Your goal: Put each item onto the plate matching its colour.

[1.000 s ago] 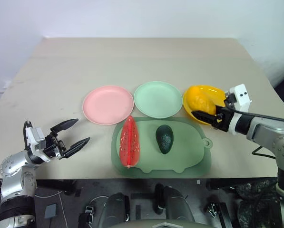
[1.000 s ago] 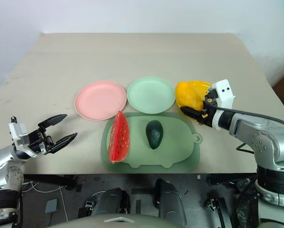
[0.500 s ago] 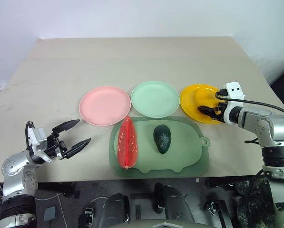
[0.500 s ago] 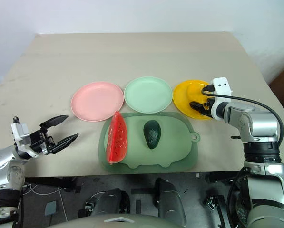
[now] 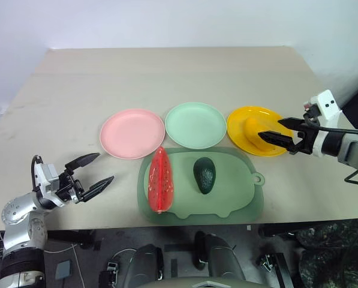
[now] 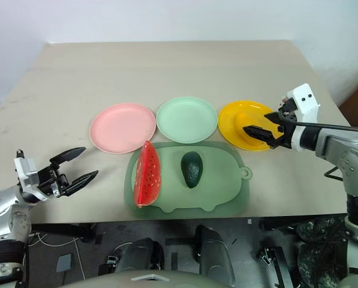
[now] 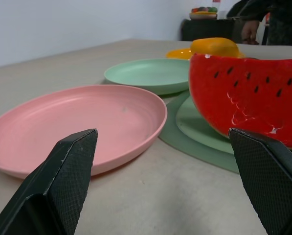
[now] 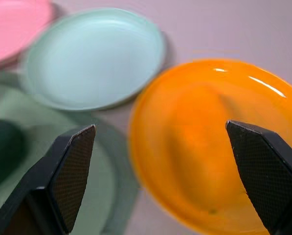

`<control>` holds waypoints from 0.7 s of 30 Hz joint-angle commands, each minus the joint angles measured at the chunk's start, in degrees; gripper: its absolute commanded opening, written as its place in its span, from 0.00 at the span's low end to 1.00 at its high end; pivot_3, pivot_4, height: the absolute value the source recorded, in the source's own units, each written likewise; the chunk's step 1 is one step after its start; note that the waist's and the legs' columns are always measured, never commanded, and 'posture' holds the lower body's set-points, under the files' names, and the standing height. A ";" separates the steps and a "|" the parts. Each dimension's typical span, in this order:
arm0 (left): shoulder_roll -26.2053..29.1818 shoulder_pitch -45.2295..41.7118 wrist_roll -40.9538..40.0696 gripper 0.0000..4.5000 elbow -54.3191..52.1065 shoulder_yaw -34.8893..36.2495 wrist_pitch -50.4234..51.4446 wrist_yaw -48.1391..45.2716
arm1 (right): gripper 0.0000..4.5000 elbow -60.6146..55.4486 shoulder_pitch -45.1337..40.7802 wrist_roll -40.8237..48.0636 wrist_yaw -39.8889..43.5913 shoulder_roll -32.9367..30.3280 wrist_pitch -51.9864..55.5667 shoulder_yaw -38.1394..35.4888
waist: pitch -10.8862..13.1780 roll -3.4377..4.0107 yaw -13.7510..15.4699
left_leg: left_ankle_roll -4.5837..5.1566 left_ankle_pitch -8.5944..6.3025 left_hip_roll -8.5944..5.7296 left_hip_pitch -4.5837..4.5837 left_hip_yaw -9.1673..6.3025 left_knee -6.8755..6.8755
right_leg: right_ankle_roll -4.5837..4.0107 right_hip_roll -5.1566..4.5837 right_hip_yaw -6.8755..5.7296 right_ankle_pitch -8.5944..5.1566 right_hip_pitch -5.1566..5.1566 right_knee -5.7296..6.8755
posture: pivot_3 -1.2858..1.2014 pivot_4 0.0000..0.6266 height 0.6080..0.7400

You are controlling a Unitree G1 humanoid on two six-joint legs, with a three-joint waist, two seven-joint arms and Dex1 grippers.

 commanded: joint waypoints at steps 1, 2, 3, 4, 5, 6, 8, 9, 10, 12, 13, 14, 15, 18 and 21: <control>0.58 -0.99 0.02 1.00 0.76 0.71 -1.10 -0.91 | 1.00 -7.05 3.98 5.00 4.46 -1.99 0.19 -5.34 | 0.00 0.00 0.01 | 0.00 0.00 0.00 0.00 -0.02 0.00 | 0.00 0.00 0.00 0.00 0.00 0.00 | 0.52 0.24 0.95; 0.64 -1.22 0.03 1.00 1.07 0.72 -1.18 -1.11 | 1.00 -8.77 6.11 5.68 5.61 -2.20 -0.60 -6.61 | 0.00 0.00 0.02 | 0.00 0.00 -0.01 -0.01 -0.04 0.00 | 0.00 0.00 0.00 0.00 0.00 -0.01 | 0.52 0.24 0.95; 0.67 -1.40 0.03 1.00 1.33 0.71 -1.28 -1.34 | 1.00 -10.20 8.07 6.01 6.45 -2.18 -1.81 -7.76 | 0.00 -0.01 0.04 | 0.00 0.00 0.00 -0.01 -0.04 0.00 | 0.00 0.00 0.00 0.00 0.00 -0.01 | 0.52 0.24 0.95; 0.67 -1.53 0.02 1.00 1.45 0.70 -1.31 -1.48 | 1.00 -11.46 10.19 6.35 7.48 -1.67 -3.42 -9.25 | 0.00 -0.01 0.10 | 0.00 0.00 0.00 0.00 -0.05 0.00 | 0.00 0.00 0.00 0.00 0.00 -0.01 | 0.52 0.24 0.95; 0.68 -1.67 0.01 1.00 1.53 0.67 -1.30 -1.56 | 1.00 -12.39 12.04 6.77 8.34 -1.06 -4.81 -10.65 | 0.00 -0.03 0.13 | 0.00 0.00 -0.01 -0.01 -0.06 0.00 | 0.01 -0.01 0.01 0.00 0.01 -0.02 | 0.52 0.24 0.95; 0.71 -1.76 0.02 1.00 1.56 0.61 -1.28 -1.66 | 1.00 -13.00 13.82 7.60 9.16 -0.13 -5.97 -12.27 | 0.00 -0.03 0.14 | 0.00 0.00 -0.01 0.02 -0.06 0.00 | 0.01 -0.01 0.01 0.00 0.04 -0.02 | 0.52 0.24 0.95; 0.78 -1.96 0.03 1.00 1.65 0.50 -1.24 -1.78 | 1.00 -13.57 17.36 7.45 11.11 1.57 -10.22 -14.43 | -0.02 -0.06 0.25 | 0.01 0.00 -0.02 0.02 -0.08 0.01 | 0.01 -0.02 0.01 0.00 0.06 -0.03 | 0.52 0.24 0.95; 0.80 -2.06 0.04 1.00 1.73 0.47 -1.25 -1.82 | 1.00 -13.68 18.79 6.92 12.00 1.99 -12.38 -14.89 | -0.02 -0.06 0.21 | 0.01 0.00 -0.02 0.02 -0.09 0.01 | 0.01 -0.01 0.00 0.00 0.07 -0.03 | 0.52 0.24 0.95; 0.86 -2.21 0.08 1.00 1.75 0.42 -1.17 -1.83 | 1.00 -13.72 20.22 6.55 13.18 2.00 -13.95 -15.09 | -0.02 -0.06 0.18 | 0.01 0.00 -0.02 0.03 -0.08 0.01 | 0.01 -0.02 0.01 0.00 0.07 -0.03 | 0.52 0.24 0.95; 1.03 -2.46 0.07 1.00 1.59 0.36 -0.90 -1.83 | 1.00 -13.69 21.95 7.34 14.61 1.57 -14.85 -15.05 | -0.02 -0.06 0.14 | 0.01 0.00 -0.02 0.04 -0.08 0.01 | 0.01 -0.01 0.01 0.00 0.07 -0.02 | 0.52 0.24 0.95; 1.12 -2.62 0.03 1.00 1.46 0.33 -0.68 -1.83 | 1.00 -13.85 22.15 7.97 14.70 1.40 -14.81 -14.71 | -0.02 -0.06 0.12 | 0.01 0.00 -0.02 0.04 -0.08 0.01 | 0.01 -0.01 0.01 0.00 0.07 -0.02 | 0.52 0.24 0.95; 1.18 -2.72 -0.07 1.00 1.27 0.31 -0.47 -1.89 | 1.00 -14.13 22.08 8.67 14.49 1.28 -14.53 -14.30 | -0.02 -0.06 0.06 | 0.00 0.00 -0.02 0.05 -0.08 0.01 | 0.01 -0.01 0.01 0.00 0.07 -0.02 | 0.52 0.24 0.95; 1.17 -2.87 -0.11 1.00 1.11 0.26 -0.30 -1.85 | 1.00 -14.58 21.69 9.40 13.98 1.28 -14.09 -13.73 | -0.02 -0.06 0.01 | 0.00 0.00 -0.02 0.06 -0.08 0.01 | 0.01 0.00 0.01 0.00 0.07 -0.02 | 0.52 0.24 0.95; 0.57 -3.13 0.17 1.00 0.43 -0.72 -0.19 -2.20 | 1.00 -17.18 18.75 13.09 8.87 1.41 -9.10 -10.28 | -0.02 -0.06 -0.08 | 0.00 0.00 -0.03 0.06 -0.08 0.01 | 0.00 0.02 0.01 0.00 0.06 -0.01 | 0.52 0.24 0.95; -0.13 -3.23 0.33 1.00 -0.15 -1.55 0.03 -2.07 | 1.00 -20.31 13.80 18.12 1.79 2.17 -2.46 -5.46 | -0.02 -0.06 -0.03 | 0.00 0.00 -0.02 0.05 -0.12 0.01 | -0.04 0.01 0.02 -0.03 0.05 -0.01 | 0.52 0.24 0.95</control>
